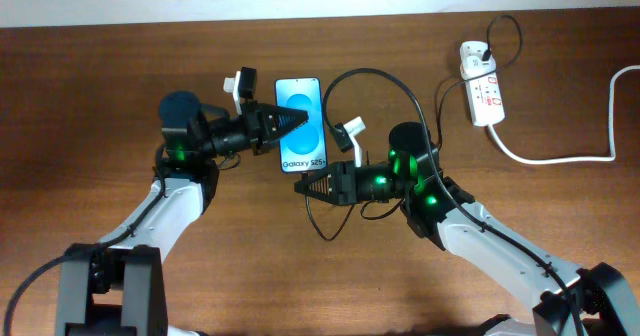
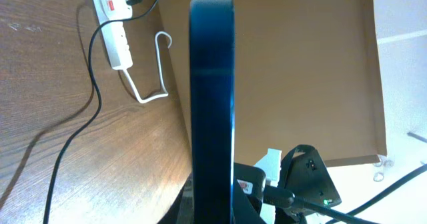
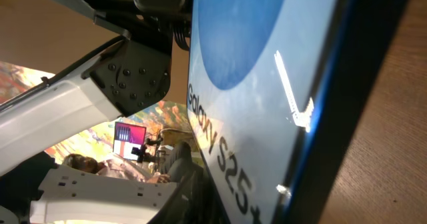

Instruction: Plug charger to phone and switch on socket

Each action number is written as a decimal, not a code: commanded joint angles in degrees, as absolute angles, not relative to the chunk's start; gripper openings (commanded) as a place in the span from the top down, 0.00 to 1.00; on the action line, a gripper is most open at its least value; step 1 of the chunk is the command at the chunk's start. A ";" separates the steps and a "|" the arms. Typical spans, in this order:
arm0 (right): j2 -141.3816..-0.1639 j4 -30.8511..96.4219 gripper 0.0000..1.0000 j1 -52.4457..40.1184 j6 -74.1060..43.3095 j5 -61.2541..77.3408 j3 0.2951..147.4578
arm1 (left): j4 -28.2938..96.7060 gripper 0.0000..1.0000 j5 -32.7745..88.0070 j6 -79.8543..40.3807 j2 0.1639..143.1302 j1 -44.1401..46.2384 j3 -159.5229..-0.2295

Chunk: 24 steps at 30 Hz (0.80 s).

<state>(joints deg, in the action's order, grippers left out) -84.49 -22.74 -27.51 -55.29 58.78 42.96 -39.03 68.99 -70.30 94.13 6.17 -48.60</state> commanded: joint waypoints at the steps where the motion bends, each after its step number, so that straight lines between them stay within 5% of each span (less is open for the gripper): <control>1: -84.07 -23.75 0.76 -26.17 -54.46 56.07 45.01 | -38.98 1.00 76.62 -69.87 93.86 5.58 -47.72; 10: -84.05 -21.63 0.50 -26.17 -54.24 59.24 45.01 | -39.00 1.00 70.50 -72.49 93.84 2.83 -47.72; 15: -84.05 -20.78 0.12 -26.15 -51.24 60.60 45.01 | -38.96 1.00 67.13 -72.69 93.84 2.83 -47.72; 24: -83.94 -8.49 0.02 -20.47 -40.38 50.72 45.15 | -37.23 1.00 59.44 -68.51 93.84 2.83 -47.72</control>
<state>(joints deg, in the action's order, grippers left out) -84.44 -8.16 -24.40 -44.47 53.98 44.45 -38.20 62.70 -71.35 94.13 2.98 -47.79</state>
